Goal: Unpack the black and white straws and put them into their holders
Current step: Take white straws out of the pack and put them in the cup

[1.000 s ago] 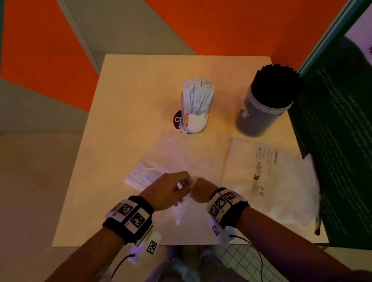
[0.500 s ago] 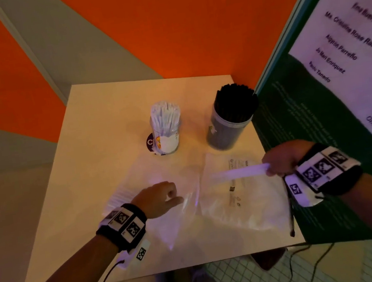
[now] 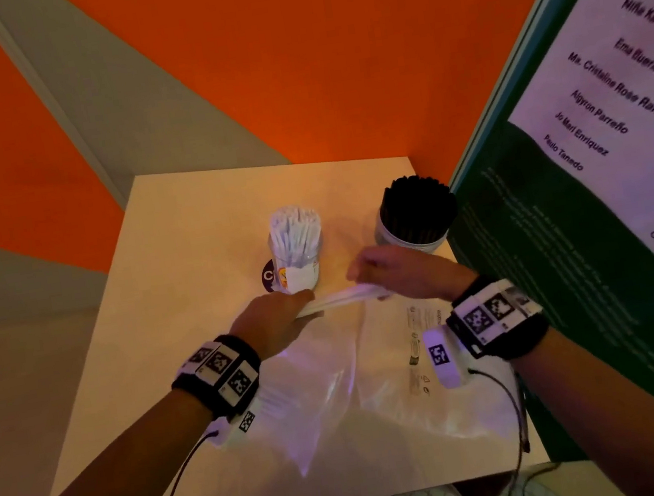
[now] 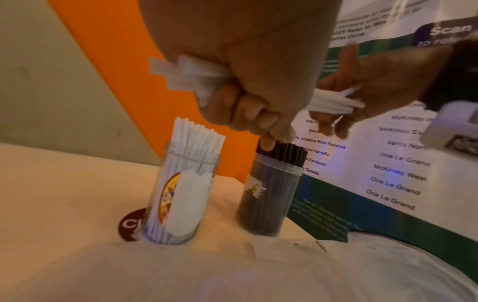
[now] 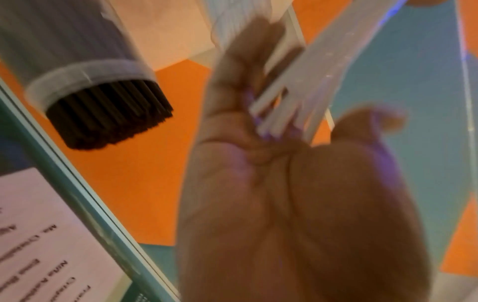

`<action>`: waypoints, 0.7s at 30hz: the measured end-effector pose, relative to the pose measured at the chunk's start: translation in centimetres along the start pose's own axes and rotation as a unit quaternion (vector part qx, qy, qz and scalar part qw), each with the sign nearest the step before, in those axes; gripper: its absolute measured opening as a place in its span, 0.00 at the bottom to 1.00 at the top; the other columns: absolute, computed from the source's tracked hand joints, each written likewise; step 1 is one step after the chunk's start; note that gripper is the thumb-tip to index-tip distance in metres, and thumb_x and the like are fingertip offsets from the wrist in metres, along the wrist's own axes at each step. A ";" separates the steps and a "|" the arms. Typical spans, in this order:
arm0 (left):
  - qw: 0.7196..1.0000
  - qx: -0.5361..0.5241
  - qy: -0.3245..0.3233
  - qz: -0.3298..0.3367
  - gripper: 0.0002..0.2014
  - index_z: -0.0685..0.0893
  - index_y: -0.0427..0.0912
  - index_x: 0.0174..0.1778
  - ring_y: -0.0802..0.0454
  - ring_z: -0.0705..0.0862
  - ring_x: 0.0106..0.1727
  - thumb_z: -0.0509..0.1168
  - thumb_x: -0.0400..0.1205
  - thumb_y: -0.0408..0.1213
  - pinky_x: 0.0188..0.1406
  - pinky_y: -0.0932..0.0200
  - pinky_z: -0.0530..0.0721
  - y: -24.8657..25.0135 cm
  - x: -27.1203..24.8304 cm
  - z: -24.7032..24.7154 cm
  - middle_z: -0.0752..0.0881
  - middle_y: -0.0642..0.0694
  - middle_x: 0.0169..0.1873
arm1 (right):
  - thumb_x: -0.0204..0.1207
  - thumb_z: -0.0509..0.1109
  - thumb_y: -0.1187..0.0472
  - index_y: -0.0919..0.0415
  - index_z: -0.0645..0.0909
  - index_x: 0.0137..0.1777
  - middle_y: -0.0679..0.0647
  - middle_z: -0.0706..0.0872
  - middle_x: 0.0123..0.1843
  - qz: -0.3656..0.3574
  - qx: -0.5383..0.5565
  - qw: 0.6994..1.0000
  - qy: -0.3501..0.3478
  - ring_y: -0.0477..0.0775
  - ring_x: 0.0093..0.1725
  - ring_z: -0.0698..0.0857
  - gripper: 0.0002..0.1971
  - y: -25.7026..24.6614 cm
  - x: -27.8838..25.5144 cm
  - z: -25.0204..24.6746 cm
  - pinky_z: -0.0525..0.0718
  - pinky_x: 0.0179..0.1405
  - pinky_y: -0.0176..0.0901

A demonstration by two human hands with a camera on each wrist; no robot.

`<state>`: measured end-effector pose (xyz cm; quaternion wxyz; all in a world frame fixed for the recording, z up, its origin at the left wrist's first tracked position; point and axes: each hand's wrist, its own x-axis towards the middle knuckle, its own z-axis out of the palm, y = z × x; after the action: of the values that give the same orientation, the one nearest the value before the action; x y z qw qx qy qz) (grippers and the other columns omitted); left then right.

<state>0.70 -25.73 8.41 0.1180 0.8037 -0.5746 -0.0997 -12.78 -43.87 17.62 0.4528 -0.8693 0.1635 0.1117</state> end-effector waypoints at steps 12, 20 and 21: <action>0.991 -0.127 0.022 -0.034 0.17 0.83 0.39 0.46 0.39 0.82 0.34 0.62 0.84 0.51 0.34 0.51 0.74 -1.1 1.4 -1.5 0.84 0.38 0.32 | 0.87 0.54 0.55 0.63 0.81 0.41 0.61 0.86 0.44 -0.097 0.311 0.920 0.216 0.54 0.46 0.84 0.19 -2.4 6.3 3.7 0.84 0.55 0.51; 0.944 -0.302 0.088 -0.095 0.16 0.85 0.35 0.48 0.41 0.82 0.36 0.62 0.84 0.46 0.36 0.46 0.79 -2.1 4.4 -1.7 0.86 0.36 0.36 | 0.78 0.66 0.59 0.55 0.70 0.64 0.56 0.86 0.56 -0.147 0.529 0.809 0.210 0.50 0.57 0.86 0.16 -1.2 8.5 5.5 0.84 0.51 0.43; 0.944 -0.306 0.082 -0.092 0.16 0.85 0.34 0.48 0.40 0.84 0.38 0.61 0.85 0.45 0.39 0.44 0.81 -2.1 4.8 -1.6 0.87 0.36 0.38 | 0.79 0.66 0.62 0.55 0.73 0.61 0.52 0.87 0.53 -0.141 0.513 0.820 0.212 0.49 0.56 0.87 0.12 -1.1 8.9 6.3 0.84 0.50 0.42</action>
<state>4.61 -29.47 9.13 0.3953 0.7834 -0.4287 -0.2149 -4.42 -39.77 11.83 0.7982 -0.5275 0.1644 -0.2400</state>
